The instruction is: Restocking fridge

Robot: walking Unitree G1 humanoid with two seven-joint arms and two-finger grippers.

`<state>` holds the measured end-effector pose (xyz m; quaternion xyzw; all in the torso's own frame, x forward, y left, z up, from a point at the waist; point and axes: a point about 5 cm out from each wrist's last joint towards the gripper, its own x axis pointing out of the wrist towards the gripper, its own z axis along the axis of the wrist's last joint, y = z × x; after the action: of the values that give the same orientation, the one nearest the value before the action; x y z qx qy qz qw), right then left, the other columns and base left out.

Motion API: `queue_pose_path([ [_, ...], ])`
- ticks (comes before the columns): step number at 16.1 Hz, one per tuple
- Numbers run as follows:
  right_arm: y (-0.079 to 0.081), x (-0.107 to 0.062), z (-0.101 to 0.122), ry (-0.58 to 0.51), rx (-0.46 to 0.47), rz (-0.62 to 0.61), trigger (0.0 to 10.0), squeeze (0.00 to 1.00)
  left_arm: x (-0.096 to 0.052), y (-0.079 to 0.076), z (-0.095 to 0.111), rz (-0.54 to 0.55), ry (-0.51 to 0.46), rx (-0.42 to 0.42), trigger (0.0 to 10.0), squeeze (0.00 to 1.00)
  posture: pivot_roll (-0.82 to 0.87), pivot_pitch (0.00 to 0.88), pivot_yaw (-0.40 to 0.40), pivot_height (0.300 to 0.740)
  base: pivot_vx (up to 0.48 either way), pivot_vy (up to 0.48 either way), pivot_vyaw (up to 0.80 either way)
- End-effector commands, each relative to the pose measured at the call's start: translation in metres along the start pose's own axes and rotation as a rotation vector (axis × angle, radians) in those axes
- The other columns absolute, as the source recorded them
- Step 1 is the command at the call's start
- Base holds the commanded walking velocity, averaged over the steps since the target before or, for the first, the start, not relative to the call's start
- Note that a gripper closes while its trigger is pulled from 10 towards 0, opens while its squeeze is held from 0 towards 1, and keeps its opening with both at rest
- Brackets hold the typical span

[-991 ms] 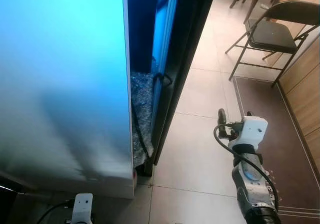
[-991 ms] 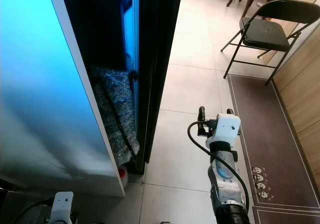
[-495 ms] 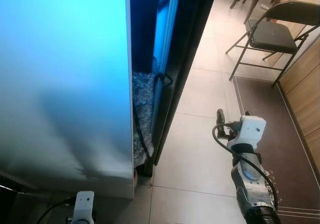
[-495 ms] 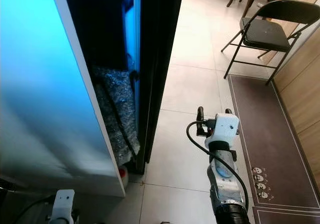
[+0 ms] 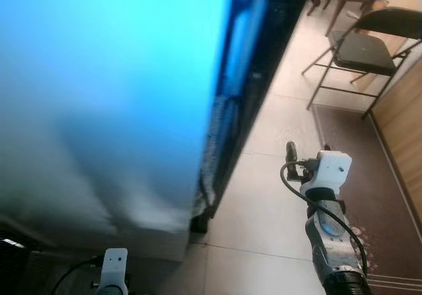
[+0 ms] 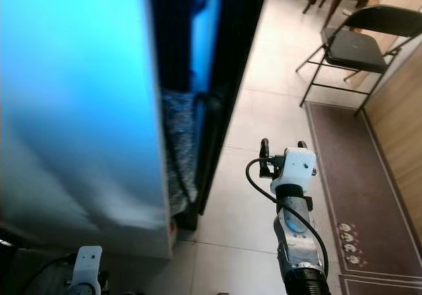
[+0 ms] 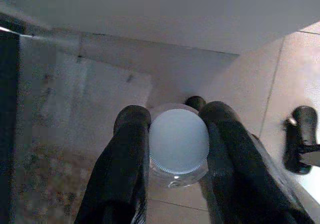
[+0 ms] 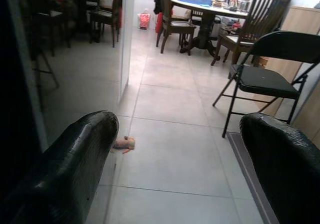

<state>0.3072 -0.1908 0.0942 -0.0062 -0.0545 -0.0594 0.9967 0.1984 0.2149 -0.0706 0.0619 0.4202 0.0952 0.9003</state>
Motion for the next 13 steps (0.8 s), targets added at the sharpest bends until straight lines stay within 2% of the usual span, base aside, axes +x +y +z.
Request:
queue_pose_path([
  [1,-0.0034,-0.0024,-0.0010,0.008,-0.015,-0.008,10.0,0.00,-0.0015,-0.0015,-0.0076,-0.002,0.026,0.025,10.0,0.00,-0.11,0.121,-0.098,0.740,0.000,0.337,0.00],
  [4,-0.0022,-0.0032,-0.0014,0.011,-0.014,-0.007,10.0,0.00,-0.0012,-0.0028,-0.0054,-0.003,0.018,0.030,10.0,0.00,-0.11,0.127,-0.099,0.740,0.000,0.304,0.00],
  [11,-0.0071,-0.0117,-0.0084,0.036,-0.022,-0.029,10.0,0.00,-0.0018,-0.0025,-0.0080,-0.002,0.023,0.026,10.0,0.00,-0.12,0.148,-0.102,0.740,0.000,-0.041,0.00],
  [13,-0.0071,-0.0112,-0.0082,0.037,-0.021,-0.030,10.0,0.00,-0.0017,-0.0026,-0.0078,-0.001,0.024,0.026,10.0,0.00,-0.12,0.150,-0.102,0.740,0.000,0.253,0.00],
])
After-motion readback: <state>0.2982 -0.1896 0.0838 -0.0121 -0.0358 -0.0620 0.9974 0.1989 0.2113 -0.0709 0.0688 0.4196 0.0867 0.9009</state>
